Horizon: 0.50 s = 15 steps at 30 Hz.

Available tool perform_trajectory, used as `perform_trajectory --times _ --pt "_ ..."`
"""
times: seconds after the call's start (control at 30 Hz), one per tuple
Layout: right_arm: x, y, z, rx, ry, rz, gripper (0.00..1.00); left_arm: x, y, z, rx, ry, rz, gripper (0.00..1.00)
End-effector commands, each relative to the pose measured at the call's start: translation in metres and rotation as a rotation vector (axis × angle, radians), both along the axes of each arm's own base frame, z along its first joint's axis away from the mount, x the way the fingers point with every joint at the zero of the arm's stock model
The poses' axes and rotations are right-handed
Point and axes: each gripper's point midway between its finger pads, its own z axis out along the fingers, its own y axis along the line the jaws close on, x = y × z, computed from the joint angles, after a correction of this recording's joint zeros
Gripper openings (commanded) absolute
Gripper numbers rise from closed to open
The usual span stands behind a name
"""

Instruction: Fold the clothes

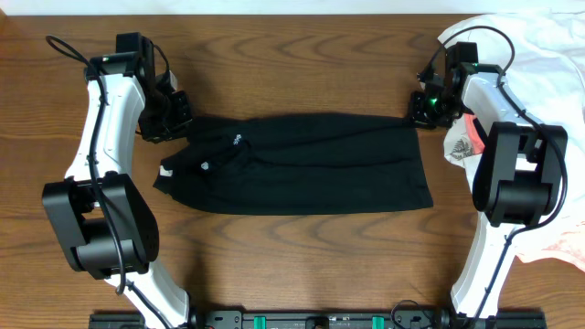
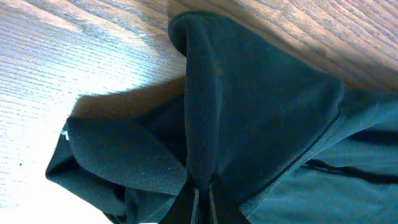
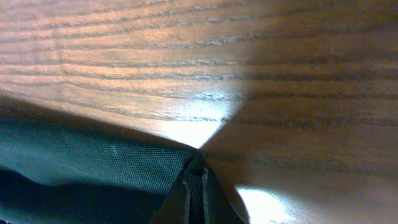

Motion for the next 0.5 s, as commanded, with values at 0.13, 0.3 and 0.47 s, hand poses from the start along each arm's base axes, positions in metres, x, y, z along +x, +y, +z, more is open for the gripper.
perform_trajectory --times 0.13,0.3,0.47 --pt "0.002 -0.002 -0.032 -0.018 0.006 -0.006 0.01 -0.003 0.002 -0.006 0.004 0.02 -0.011 0.06" --pt "0.014 0.005 -0.008 0.035 -0.049 0.002 0.01 -0.006 0.001 -0.006 -0.002 0.031 -0.012 0.06" --pt "0.012 0.005 0.018 0.023 -0.08 0.024 0.05 -0.009 -0.021 0.001 -0.14 0.03 -0.033 0.06"
